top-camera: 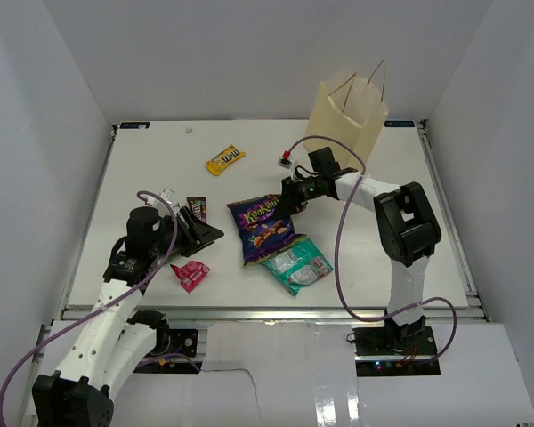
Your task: Place the snacks into the paper bag
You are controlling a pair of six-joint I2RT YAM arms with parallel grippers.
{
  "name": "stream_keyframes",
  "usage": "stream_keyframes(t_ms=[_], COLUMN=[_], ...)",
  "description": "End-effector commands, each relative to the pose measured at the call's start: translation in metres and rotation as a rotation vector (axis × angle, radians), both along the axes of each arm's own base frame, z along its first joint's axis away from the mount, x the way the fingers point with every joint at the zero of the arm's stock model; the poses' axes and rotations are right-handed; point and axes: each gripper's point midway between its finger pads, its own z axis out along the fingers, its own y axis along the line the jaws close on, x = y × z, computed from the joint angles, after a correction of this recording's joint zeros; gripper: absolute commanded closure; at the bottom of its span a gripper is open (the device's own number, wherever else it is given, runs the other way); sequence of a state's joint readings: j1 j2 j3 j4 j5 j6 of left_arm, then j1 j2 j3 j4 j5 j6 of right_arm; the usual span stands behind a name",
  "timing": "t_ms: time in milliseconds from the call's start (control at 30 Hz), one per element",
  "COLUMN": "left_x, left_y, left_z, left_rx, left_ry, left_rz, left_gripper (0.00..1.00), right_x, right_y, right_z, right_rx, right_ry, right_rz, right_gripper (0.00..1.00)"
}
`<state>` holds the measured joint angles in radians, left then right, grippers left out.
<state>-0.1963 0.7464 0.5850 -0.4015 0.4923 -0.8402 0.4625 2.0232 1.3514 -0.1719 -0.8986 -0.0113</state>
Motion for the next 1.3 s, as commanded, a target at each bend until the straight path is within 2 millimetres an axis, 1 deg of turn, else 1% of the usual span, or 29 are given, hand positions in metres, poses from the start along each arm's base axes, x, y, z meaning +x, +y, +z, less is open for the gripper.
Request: stream_keyframes(t_ms=[0,33,100,133,167,200,233,300,367,500,533,567,600,633,667,700,733,767,800,867,900,967,1000,1033,1067,1100,1200,1233,1267], left_x=[0.000,0.001,0.001,0.001,0.002,0.002,0.002,0.002,0.003,0.003,0.004,0.004,0.004,0.005,0.005,0.005,0.005,0.006,0.006,0.007,0.008,0.008,0.008,0.009,0.009,0.009,0.010,0.010,0.011], left_y=[-0.003,-0.003,-0.003,-0.004,-0.003,-0.004,-0.003,-0.004,-0.004,-0.004,-0.005,-0.005,-0.005,-0.005,-0.005,-0.005,-0.005,-0.006,-0.005,-0.006,-0.006,-0.006,-0.006,-0.006,-0.007,-0.007,-0.007,-0.007,-0.007], left_z=[0.013,0.013,0.013,0.014,0.014,0.015,0.016,0.016,0.017,0.017,0.016,0.016,0.016,0.016,0.015,0.015,0.015,0.014,0.014,0.014,0.013,0.012,0.012,0.012,0.011,0.012,0.010,0.010,0.010], left_rx=[-0.021,-0.022,-0.022,-0.024,-0.024,-0.025,-0.026,-0.024,-0.025,-0.024,-0.024,-0.022,-0.021,-0.022,-0.019,-0.021,-0.022,-0.022,-0.022,-0.022,-0.021,-0.021,-0.021,-0.022,-0.023,-0.024,-0.023,-0.023,-0.022], left_ry=[-0.057,-0.060,-0.060,-0.066,-0.068,-0.071,-0.075,-0.081,-0.086,-0.095,-0.093,-0.095,-0.096,-0.098,-0.098,-0.097,-0.100,-0.099,-0.099,-0.102,-0.105,-0.102,-0.105,-0.105,-0.103,-0.104,-0.102,-0.098,-0.099], left_rz=[-0.016,-0.016,-0.017,-0.019,-0.019,-0.019,-0.017,-0.022,-0.022,-0.027,-0.028,-0.030,-0.032,-0.030,-0.031,-0.034,-0.034,-0.037,-0.035,-0.035,-0.036,-0.036,-0.040,-0.039,-0.040,-0.042,-0.042,-0.043,-0.044], left_gripper=[0.41,0.41,0.41,0.41,0.41,0.41,0.41,0.41,0.41,0.41,0.41,0.41,0.41,0.41,0.41,0.41,0.41,0.41,0.41,0.41,0.41,0.41,0.41,0.41,0.41,0.41,0.41,0.41,0.41], right_x=[-0.013,-0.017,-0.023,-0.024,-0.022,-0.027,-0.027,-0.029,-0.028,-0.029,-0.024,-0.022,-0.017,-0.005,0.002,0.008,0.021,0.025,0.040,0.058,0.059,0.078,0.080,0.086,0.102,0.105,0.132,0.134,0.148], right_y=[0.001,-0.003,-0.006,-0.011,-0.012,-0.016,-0.022,-0.028,-0.038,-0.057,-0.067,-0.073,-0.080,-0.096,-0.105,-0.115,-0.136,-0.144,-0.168,-0.186,-0.199,-0.213,-0.221,-0.226,-0.234,-0.240,-0.257,-0.260,-0.269], right_z=[0.111,0.129,0.155,0.157,0.168,0.181,0.181,0.203,0.219,0.275,0.287,0.312,0.326,0.340,0.367,0.381,0.395,0.408,0.429,0.444,0.465,0.470,0.485,0.489,0.486,0.496,0.498,0.508,0.508], right_rx=[0.281,0.313,0.353,0.364,0.390,0.406,0.412,0.451,0.465,0.511,0.515,0.528,0.532,0.530,0.543,0.548,0.545,0.554,0.550,0.549,0.542,0.521,0.495,0.481,0.467,0.440,0.403,0.388,0.372], right_ry=[-0.193,-0.223,-0.231,-0.232,-0.272,-0.253,-0.244,-0.302,-0.296,-0.412,-0.423,-0.484,-0.516,-0.558,-0.597,-0.626,-0.678,-0.678,-0.746,-0.790,-0.865,-0.880,-0.980,-1.009,-0.993,-1.075,-1.123,-1.190,-1.212], right_rz=[0.152,0.168,0.170,0.160,0.160,0.150,0.131,0.126,0.099,0.076,0.047,0.035,0.015,-0.032,-0.069,-0.103,-0.157,-0.186,-0.250,-0.309,-0.333,-0.405,-0.417,-0.442,-0.503,-0.517,-0.618,-0.632,-0.687], right_gripper=[0.92,0.92,0.92,0.92,0.92,0.92,0.92,0.92,0.92,0.92,0.92,0.92,0.92,0.92,0.92,0.92,0.92,0.92,0.92,0.92,0.92,0.92,0.92,0.92,0.92,0.92,0.92,0.92,0.92])
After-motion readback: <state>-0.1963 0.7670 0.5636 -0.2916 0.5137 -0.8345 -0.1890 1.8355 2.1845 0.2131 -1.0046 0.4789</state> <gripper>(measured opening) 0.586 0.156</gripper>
